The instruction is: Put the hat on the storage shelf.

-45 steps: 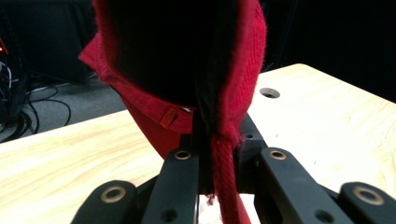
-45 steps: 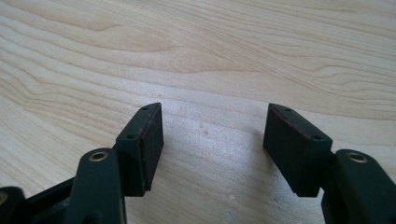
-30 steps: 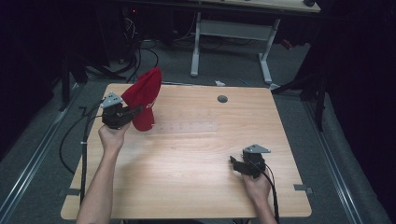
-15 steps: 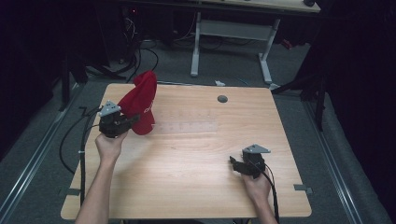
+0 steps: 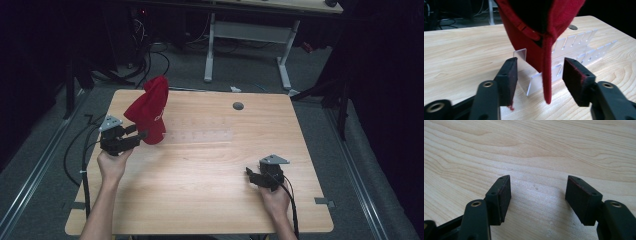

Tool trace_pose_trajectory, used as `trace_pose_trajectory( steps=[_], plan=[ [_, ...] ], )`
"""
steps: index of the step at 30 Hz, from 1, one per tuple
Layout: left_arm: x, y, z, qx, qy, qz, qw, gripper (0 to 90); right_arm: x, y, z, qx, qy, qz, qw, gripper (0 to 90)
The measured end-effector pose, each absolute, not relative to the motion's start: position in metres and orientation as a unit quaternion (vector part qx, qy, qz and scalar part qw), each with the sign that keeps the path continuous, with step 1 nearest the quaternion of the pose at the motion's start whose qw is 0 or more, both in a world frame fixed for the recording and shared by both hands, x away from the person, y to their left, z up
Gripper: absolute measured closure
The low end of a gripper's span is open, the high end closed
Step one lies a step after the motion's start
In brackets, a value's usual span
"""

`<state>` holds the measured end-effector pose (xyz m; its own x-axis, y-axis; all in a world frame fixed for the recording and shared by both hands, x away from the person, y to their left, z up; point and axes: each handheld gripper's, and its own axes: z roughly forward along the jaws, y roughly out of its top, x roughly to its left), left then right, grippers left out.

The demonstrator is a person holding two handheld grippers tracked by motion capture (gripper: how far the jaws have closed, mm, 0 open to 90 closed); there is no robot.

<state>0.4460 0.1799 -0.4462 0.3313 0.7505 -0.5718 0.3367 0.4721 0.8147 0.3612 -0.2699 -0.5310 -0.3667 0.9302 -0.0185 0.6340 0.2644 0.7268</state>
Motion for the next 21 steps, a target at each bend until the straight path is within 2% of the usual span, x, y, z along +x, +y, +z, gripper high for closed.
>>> trace_pose_trajectory(
  steps=[21],
  plan=[
    [0.409, 0.203, -0.429, 0.468, 0.565, 0.171, 0.658, 38.5, 0.361, -0.270, -0.531, 0.514, 0.761, 0.323, 0.230, 37.7]
  ],
)
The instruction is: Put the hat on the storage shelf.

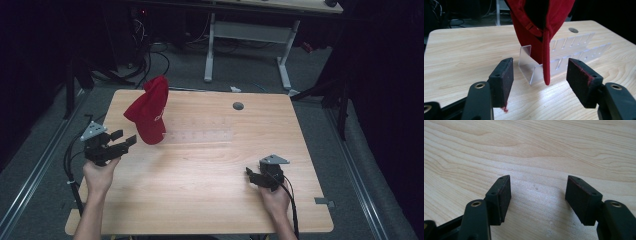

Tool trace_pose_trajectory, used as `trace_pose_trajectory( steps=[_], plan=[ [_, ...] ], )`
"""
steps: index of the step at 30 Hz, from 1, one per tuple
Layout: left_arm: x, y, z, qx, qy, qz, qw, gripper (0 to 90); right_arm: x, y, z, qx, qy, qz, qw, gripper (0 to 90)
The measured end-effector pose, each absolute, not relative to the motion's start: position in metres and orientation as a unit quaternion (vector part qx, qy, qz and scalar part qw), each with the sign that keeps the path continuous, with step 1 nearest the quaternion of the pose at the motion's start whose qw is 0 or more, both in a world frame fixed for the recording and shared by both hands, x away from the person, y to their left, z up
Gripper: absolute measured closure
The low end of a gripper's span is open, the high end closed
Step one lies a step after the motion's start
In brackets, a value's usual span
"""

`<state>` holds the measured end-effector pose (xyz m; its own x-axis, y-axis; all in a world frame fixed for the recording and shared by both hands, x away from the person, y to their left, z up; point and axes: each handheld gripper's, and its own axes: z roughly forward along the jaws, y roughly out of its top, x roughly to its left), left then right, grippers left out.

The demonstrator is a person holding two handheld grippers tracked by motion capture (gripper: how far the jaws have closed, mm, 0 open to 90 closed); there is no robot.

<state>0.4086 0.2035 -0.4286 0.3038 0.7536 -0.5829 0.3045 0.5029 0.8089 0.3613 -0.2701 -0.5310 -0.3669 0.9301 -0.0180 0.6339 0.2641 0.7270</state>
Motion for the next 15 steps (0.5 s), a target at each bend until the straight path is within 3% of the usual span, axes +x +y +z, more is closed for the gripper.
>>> trace_pose_trajectory(
  steps=[15],
  plan=[
    [0.385, 0.198, -0.438, 0.474, 0.558, 0.170, 0.659, 35.9, 0.361, -0.270, -0.531, 0.514, 0.761, 0.323, 0.230, 37.7]
  ],
)
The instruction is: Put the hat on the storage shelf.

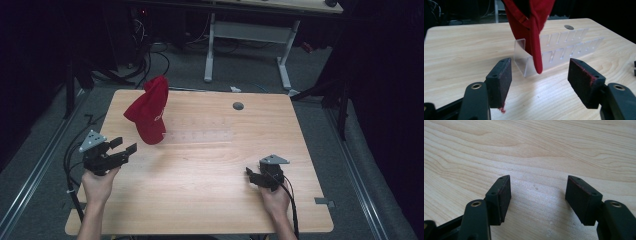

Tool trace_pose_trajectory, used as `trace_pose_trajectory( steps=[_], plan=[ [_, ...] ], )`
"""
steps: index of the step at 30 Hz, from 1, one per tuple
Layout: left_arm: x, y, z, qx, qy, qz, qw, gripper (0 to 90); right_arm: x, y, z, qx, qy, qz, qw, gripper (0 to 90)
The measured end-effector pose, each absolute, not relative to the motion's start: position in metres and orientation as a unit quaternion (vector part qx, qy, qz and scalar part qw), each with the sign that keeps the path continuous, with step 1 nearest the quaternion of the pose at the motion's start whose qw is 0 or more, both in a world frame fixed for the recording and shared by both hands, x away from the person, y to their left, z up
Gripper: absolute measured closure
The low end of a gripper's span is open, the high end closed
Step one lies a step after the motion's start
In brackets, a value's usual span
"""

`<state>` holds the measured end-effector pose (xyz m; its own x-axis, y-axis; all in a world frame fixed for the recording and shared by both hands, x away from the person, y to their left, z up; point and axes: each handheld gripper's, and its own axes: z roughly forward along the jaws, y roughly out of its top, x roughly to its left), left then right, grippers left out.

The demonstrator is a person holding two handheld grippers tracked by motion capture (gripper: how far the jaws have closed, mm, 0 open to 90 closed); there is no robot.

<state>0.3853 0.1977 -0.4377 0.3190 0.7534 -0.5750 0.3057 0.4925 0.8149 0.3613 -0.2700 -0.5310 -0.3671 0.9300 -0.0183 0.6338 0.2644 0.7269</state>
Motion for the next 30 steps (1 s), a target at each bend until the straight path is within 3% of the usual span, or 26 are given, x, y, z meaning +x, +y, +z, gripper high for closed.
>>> trace_pose_trajectory(
  steps=[22, 30],
  plan=[
    [0.370, 0.168, -0.484, 0.510, 0.562, 0.154, 0.633, 35.8, 0.361, -0.270, -0.531, 0.514, 0.761, 0.323, 0.230, 37.7],
    [0.379, 0.156, -0.514, 0.518, 0.584, 0.172, 0.601, 33.8, 0.361, -0.270, -0.531, 0.513, 0.762, 0.323, 0.228, 37.7]
  ],
)
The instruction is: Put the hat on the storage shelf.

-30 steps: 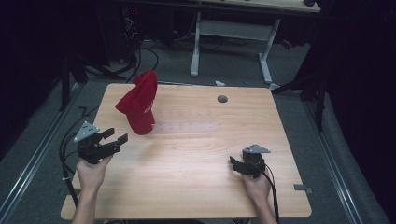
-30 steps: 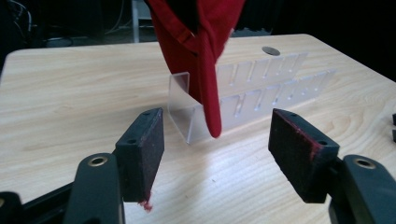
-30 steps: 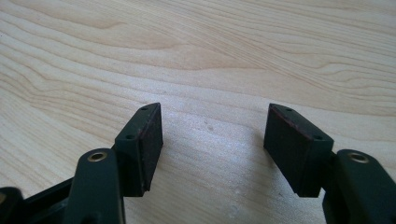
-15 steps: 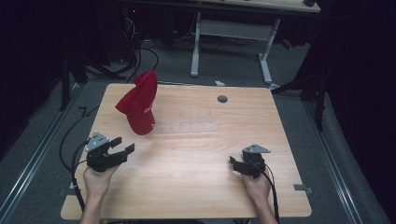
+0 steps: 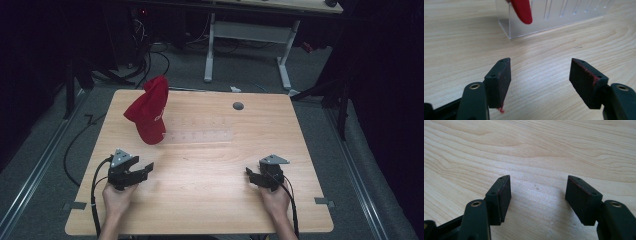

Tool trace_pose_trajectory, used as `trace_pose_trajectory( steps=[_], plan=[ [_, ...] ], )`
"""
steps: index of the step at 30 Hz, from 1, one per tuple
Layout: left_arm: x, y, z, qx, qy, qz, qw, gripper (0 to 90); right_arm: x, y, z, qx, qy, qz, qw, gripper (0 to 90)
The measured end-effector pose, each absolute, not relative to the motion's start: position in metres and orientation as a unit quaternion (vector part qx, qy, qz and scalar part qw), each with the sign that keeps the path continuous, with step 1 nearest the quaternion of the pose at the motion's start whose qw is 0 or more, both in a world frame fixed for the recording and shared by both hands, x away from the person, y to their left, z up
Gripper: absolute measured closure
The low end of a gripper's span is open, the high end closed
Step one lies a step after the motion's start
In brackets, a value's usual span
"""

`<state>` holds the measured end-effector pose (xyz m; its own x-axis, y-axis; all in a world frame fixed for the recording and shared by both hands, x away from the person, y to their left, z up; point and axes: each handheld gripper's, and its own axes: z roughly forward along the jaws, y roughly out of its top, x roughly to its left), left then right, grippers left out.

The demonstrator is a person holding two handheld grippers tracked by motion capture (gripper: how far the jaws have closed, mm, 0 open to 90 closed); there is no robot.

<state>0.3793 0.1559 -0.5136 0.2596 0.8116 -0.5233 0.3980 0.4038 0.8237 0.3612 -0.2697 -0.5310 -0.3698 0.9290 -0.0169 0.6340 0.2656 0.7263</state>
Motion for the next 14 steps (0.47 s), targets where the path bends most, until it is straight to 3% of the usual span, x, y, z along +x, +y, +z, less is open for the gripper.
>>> trace_pose_trajectory(
  steps=[9, 14],
  plan=[
    [0.391, 0.140, -0.545, 0.564, 0.594, 0.212, 0.533, 31.2, 0.361, -0.270, -0.531, 0.512, 0.762, 0.323, 0.228, 37.8],
    [0.391, 0.139, -0.547, 0.565, 0.593, 0.212, 0.533, 29.0, 0.361, -0.270, -0.531, 0.512, 0.762, 0.323, 0.228, 37.7]
  ],
)
